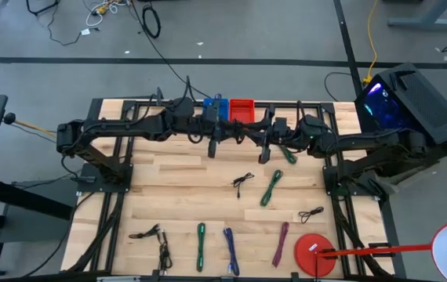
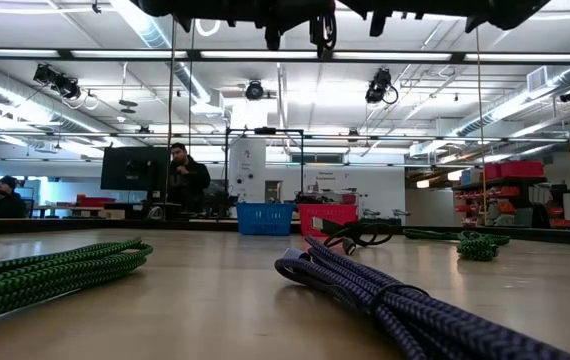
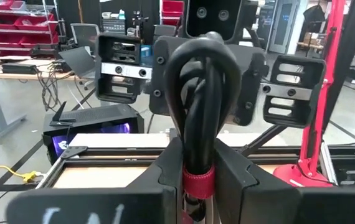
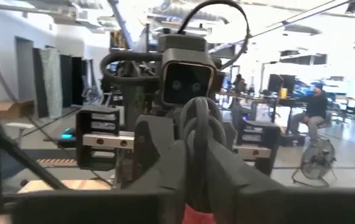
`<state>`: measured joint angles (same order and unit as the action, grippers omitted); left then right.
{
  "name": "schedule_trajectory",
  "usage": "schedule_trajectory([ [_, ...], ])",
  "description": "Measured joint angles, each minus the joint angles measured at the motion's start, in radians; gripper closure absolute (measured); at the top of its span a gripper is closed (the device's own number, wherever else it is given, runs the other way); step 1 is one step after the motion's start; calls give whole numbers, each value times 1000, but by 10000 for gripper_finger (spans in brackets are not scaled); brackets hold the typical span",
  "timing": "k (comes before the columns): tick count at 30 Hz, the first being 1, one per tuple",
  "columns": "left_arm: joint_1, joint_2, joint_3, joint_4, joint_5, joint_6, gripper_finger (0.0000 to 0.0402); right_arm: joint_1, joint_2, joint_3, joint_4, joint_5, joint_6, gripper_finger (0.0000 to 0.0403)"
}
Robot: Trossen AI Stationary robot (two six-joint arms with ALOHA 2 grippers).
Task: Pick & Place USB Port
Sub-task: Put the black charger cable into the red bin
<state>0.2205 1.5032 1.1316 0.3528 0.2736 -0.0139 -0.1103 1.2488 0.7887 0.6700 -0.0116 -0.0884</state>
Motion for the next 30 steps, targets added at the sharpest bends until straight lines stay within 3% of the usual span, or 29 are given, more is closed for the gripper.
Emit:
schedule_trajectory([
  [2,0,0,0,-2,0,0,345,1,0,0,-6,3,-6,386],
  [8,1,4,0,-13,-13,-18,341,-5,-6,2,-50,81,-7,393],
  [16,1,2,0,-14,-31,-27,227,-37,-50,2,-107,87,-24,393],
  [23,17,-24,1,-71,-35,-33,210,-92,-110,2,-239,175,-40,393],
  [30,-6,-56,0,-161,18,-47,224,-278,-102,2,-299,23,3,393],
])
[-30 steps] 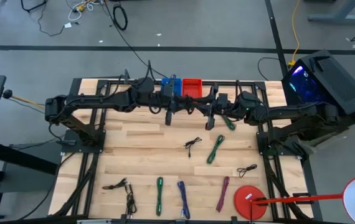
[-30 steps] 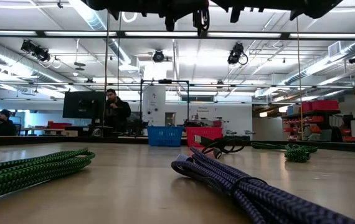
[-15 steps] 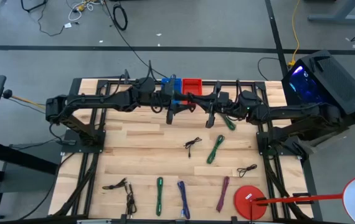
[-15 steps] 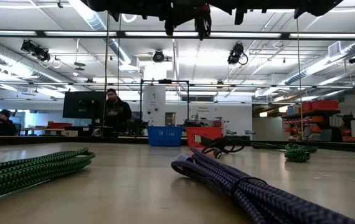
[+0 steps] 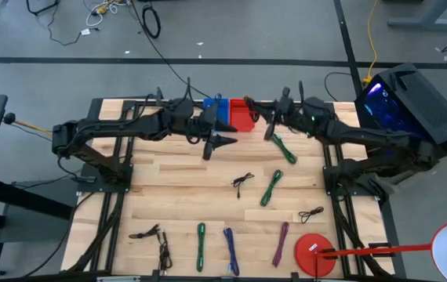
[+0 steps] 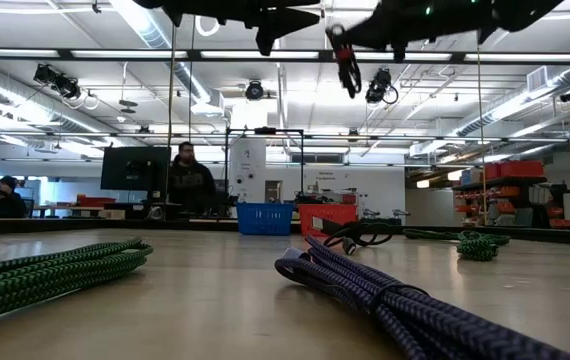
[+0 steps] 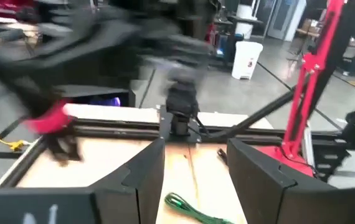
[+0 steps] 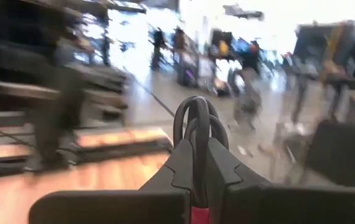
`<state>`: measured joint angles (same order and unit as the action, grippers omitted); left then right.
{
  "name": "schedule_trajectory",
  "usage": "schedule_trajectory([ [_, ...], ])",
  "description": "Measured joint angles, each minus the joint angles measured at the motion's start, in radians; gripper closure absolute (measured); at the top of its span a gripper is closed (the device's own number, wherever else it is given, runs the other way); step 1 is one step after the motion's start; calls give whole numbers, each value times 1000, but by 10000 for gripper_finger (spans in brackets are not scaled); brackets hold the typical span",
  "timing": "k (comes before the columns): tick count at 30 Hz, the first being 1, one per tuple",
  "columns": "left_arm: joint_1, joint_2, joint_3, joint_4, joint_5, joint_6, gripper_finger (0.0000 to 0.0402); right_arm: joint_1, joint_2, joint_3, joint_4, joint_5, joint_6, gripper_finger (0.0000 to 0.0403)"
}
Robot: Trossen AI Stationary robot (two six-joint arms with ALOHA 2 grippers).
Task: Pick & Place USB Port
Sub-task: Put the black charger cable into the red bin
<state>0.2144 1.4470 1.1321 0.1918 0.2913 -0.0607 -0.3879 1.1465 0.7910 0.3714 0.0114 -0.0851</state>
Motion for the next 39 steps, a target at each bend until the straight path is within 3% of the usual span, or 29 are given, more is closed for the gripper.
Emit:
schedule_trajectory([
  [7,-27,-5,0,-12,-4,5,225,-217,122,0,53,-243,124,393],
  [10,-34,-3,0,-18,-7,12,225,-257,204,0,143,-283,174,393],
  [17,-51,-3,0,-42,-34,29,225,-283,415,22,277,-291,234,393],
  [23,-63,-2,0,-71,-37,31,225,-283,558,91,282,-212,227,393],
  [39,-95,-1,0,-118,-97,55,225,-283,637,110,231,-158,180,393],
])
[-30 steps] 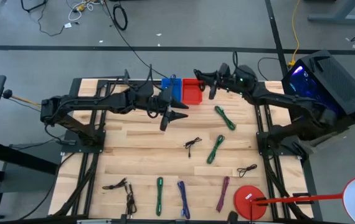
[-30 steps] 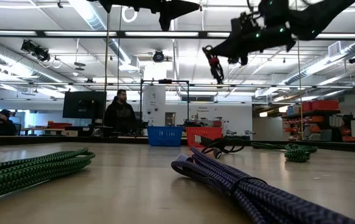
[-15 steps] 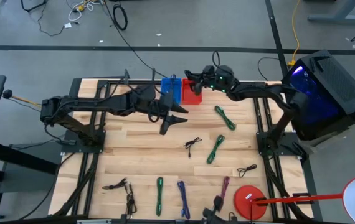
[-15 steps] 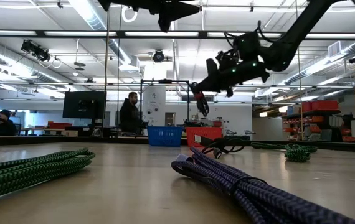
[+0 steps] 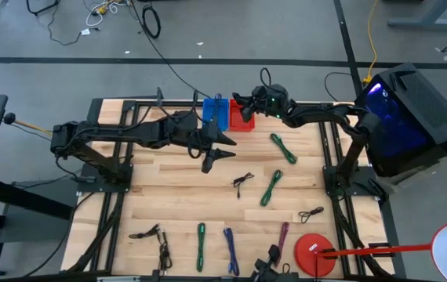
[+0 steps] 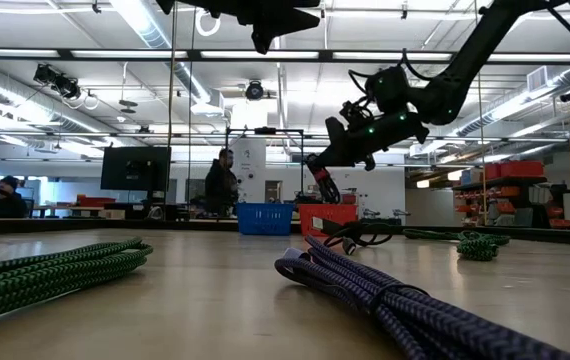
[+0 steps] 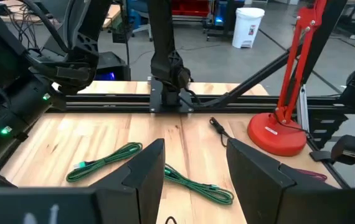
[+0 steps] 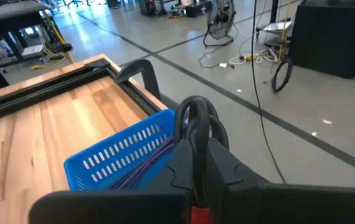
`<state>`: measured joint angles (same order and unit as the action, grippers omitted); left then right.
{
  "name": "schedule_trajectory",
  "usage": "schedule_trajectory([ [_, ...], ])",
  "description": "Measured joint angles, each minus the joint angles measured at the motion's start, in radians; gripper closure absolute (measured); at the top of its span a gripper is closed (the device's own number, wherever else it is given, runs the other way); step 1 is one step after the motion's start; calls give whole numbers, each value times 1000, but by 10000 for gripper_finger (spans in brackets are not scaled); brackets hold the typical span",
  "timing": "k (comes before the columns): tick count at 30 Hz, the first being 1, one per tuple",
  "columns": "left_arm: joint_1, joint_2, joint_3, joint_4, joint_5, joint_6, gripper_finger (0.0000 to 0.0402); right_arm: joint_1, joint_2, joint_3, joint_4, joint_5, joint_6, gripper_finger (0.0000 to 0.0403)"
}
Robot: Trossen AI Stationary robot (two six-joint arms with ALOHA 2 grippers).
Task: Pick & Place USB Port
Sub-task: Put the black charger cable into the red bin
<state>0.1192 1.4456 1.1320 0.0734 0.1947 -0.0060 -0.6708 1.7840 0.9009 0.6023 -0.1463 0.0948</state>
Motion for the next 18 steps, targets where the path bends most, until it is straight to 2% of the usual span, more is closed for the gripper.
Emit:
schedule_trajectory([
  [12,0,0,0,0,0,3,225,9,0,0,-67,53,0,392],
  [18,-2,0,0,0,0,2,225,8,0,0,-105,104,2,325],
])
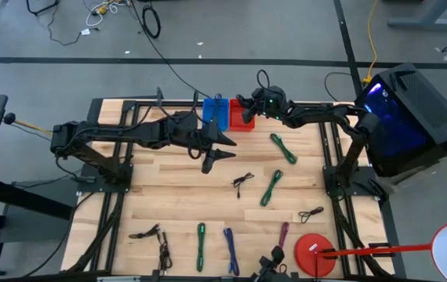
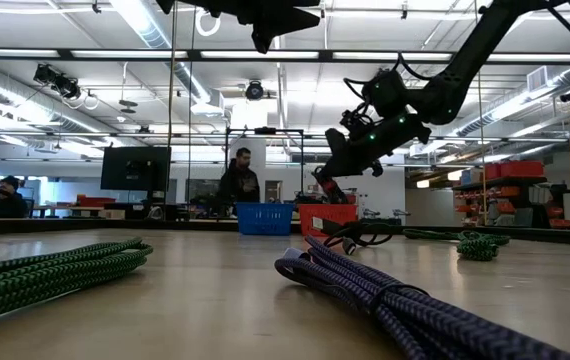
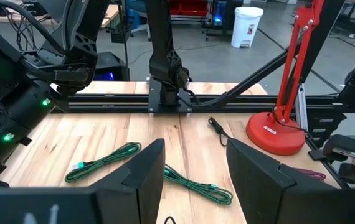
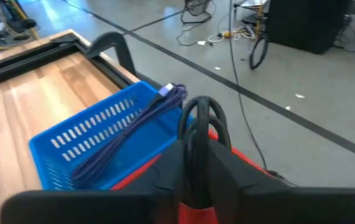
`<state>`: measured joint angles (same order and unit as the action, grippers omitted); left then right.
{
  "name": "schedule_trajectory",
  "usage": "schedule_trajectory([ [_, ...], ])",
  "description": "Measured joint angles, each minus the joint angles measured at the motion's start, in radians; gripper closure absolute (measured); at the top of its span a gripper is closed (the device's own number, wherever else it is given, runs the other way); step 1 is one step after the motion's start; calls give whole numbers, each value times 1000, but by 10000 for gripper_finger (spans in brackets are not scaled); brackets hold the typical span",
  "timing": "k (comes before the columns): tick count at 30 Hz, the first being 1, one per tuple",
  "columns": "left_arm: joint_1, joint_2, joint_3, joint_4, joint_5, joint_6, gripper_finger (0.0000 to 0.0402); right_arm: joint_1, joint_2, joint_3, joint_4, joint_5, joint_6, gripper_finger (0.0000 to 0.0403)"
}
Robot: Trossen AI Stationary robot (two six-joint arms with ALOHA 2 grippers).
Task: Pick & Place USB Port
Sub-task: Put the black charger cable into the red bin, then put the green charger cable into the blue bin
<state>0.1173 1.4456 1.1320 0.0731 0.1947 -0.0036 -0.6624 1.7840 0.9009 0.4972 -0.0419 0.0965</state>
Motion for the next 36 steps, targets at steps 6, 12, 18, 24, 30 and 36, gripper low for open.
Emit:
schedule_trajectory([
  [6,0,0,0,0,0,0,225,0,0,0,0,8,20,258],
  [12,0,0,0,-15,-20,-3,225,0,-2,-1,28,-44,48,220],
  [18,0,0,0,-84,-53,-3,225,46,-60,-1,-112,-226,14,215],
  [24,0,0,0,-103,-54,10,225,157,-171,-1,-444,-167,-121,238],
  [30,0,0,0,-105,-64,16,225,264,-303,-1,-772,32,-158,250],
  [36,0,0,0,-109,-64,16,225,338,-376,-1,-1047,175,-99,251],
])
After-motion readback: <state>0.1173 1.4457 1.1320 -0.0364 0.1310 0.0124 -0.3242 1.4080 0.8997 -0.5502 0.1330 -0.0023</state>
